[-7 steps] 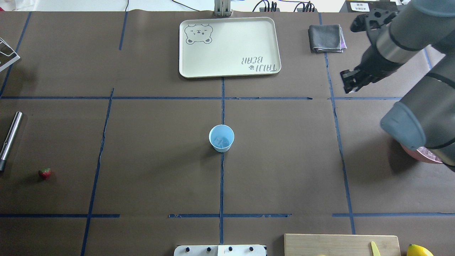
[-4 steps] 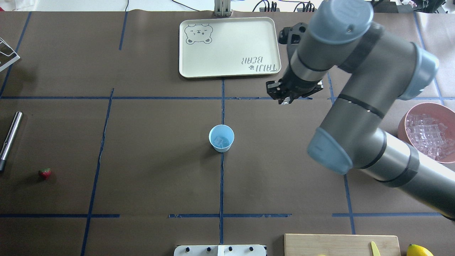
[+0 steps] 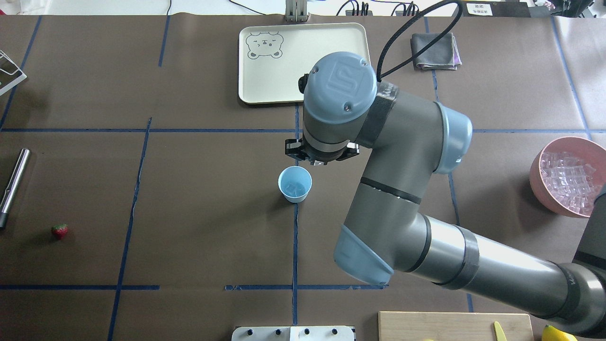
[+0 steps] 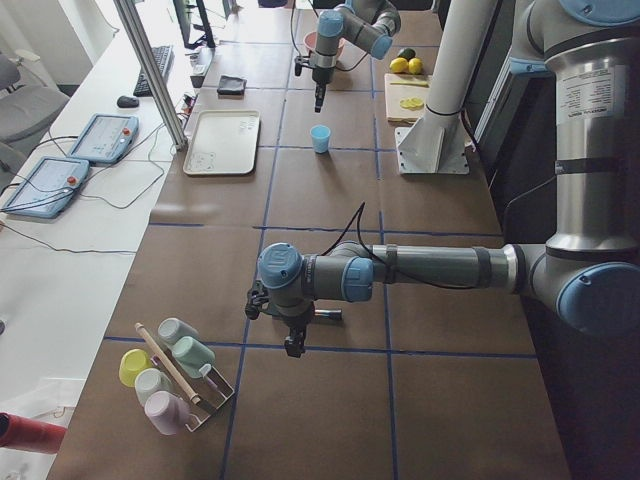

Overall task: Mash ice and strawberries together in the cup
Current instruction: 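Carry the held ice with the right gripper over the blue cup, then open the right gripper to drop the ice into the blue cup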

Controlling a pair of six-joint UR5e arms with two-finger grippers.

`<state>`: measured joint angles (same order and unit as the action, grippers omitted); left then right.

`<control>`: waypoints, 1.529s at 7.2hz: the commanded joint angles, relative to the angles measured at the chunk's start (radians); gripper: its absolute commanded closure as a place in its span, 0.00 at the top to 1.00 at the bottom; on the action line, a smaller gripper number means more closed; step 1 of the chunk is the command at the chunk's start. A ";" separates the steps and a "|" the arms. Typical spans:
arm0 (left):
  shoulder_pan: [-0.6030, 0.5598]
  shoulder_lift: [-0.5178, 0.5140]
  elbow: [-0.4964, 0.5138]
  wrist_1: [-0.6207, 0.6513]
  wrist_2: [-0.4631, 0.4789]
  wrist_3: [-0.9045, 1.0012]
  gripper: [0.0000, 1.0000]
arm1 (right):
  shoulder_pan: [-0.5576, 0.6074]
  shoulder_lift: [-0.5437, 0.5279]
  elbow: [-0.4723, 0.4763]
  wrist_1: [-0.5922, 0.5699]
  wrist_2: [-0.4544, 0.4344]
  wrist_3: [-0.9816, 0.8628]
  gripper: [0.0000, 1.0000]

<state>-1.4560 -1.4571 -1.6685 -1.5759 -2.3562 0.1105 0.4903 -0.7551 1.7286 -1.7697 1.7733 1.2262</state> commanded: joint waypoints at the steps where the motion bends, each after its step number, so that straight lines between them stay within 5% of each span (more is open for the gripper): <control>1: 0.000 0.000 -0.002 0.001 0.000 0.000 1.00 | -0.050 0.016 -0.070 0.042 -0.054 0.027 0.01; 3: 0.000 0.000 -0.002 0.001 0.000 0.000 1.00 | -0.050 0.036 -0.072 0.042 -0.054 0.050 0.02; 4: 0.000 0.000 0.000 0.001 0.000 0.000 1.00 | -0.050 0.037 -0.072 0.044 -0.054 0.036 0.28; 5: 0.000 0.000 0.000 0.001 0.000 0.000 1.00 | -0.053 0.036 -0.069 0.042 -0.057 0.035 0.98; 11: 0.000 0.001 0.000 0.000 0.000 0.000 1.00 | -0.009 0.031 -0.057 0.041 -0.043 0.026 0.99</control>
<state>-1.4557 -1.4557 -1.6700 -1.5760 -2.3562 0.1105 0.4541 -0.7204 1.6685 -1.7282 1.7215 1.2577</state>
